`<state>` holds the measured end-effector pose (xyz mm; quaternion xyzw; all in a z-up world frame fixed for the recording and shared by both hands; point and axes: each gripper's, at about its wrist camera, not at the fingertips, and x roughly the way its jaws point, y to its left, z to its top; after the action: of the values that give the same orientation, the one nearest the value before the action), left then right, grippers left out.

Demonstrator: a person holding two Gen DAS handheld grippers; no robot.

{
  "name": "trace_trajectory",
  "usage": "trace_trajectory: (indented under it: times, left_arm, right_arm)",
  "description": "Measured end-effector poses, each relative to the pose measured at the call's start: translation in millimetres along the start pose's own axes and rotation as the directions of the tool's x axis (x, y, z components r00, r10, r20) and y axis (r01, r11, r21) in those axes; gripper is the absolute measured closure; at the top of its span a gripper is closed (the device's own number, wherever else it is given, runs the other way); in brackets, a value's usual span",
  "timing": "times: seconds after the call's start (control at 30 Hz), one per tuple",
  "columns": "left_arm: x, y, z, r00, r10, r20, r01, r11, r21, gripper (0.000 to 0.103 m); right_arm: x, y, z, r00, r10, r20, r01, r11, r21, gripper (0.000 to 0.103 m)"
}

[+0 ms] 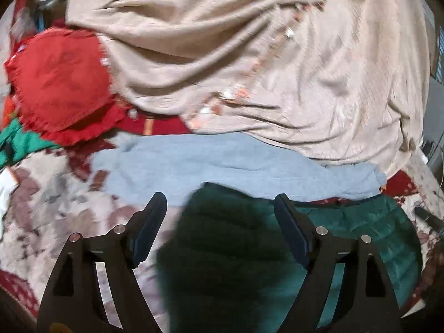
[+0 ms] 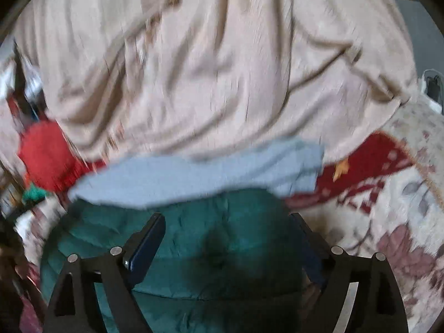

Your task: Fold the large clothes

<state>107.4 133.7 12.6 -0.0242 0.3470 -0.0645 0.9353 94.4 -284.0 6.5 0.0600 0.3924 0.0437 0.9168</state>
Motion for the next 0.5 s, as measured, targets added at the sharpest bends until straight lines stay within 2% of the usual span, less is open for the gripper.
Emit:
trace_trajectory:
  times: [0.03, 0.1, 0.13, 0.17, 0.23, 0.3, 0.5]
  left_arm:
    - [13.6, -6.5, -1.0, 1.000, 0.006, -0.030, -0.005, 1.000, 0.015, 0.023]
    - [53.4, -15.8, -11.0, 0.989, 0.071, -0.133, -0.064, 0.996, 0.059, 0.023]
    - [71.6, -15.8, -18.4, 0.976, 0.120, -0.181, -0.108, 0.991, 0.074, 0.023]
    - [88.5, -10.8, -28.8, 0.968, 0.129, -0.217, -0.118, 0.991, 0.063, 0.023]
    - [93.0, 1.4, -36.4, 0.978, 0.097, -0.183, -0.100, 0.995, -0.007, 0.021]
    - [97.8, 7.7, -37.6, 0.981, 0.088, -0.171, -0.096, 0.995, -0.039, 0.020]
    - [112.9, 10.8, -36.1, 0.977, 0.106, -0.186, -0.118, 0.991, -0.055, 0.020]
  right_arm:
    - [11.6, 1.8, -2.7, 0.999, -0.012, -0.039, 0.012, 1.000, -0.008, 0.016]
    - [40.2, 1.9, -7.7, 0.991, -0.071, -0.110, 0.068, 0.997, -0.034, 0.015]
    - [50.6, -0.4, -9.9, 0.991, -0.058, -0.119, 0.054, 0.998, -0.032, 0.011]
    - [56.1, -4.1, -11.0, 0.992, -0.037, -0.118, 0.034, 0.999, -0.025, 0.008]
    - [68.9, -11.0, -11.0, 0.992, 0.005, -0.125, -0.005, 1.000, 0.003, 0.000]
    - [78.4, -14.0, -10.6, 0.992, 0.026, -0.127, -0.023, 0.999, 0.022, 0.000]
    - [90.1, -6.7, -4.8, 0.988, -0.017, -0.156, 0.017, 1.000, 0.002, 0.000]
